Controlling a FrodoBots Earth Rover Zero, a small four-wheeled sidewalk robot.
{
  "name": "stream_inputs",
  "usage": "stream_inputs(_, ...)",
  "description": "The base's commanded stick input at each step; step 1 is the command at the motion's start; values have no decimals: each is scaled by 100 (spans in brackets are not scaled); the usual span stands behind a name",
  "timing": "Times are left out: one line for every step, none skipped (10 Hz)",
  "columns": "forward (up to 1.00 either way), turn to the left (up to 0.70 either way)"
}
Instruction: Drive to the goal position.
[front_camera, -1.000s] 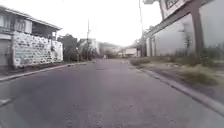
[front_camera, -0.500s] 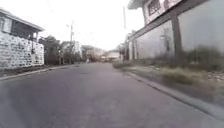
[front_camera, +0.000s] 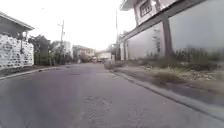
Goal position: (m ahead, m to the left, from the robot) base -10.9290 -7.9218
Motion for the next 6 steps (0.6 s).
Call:
stream_inputs(0, -100)
stream_inputs(0, -100)
stream_inputs(0, -100)
stream_inputs(0, -100)
stream_inputs(0, -100)
stream_inputs(0, -100)
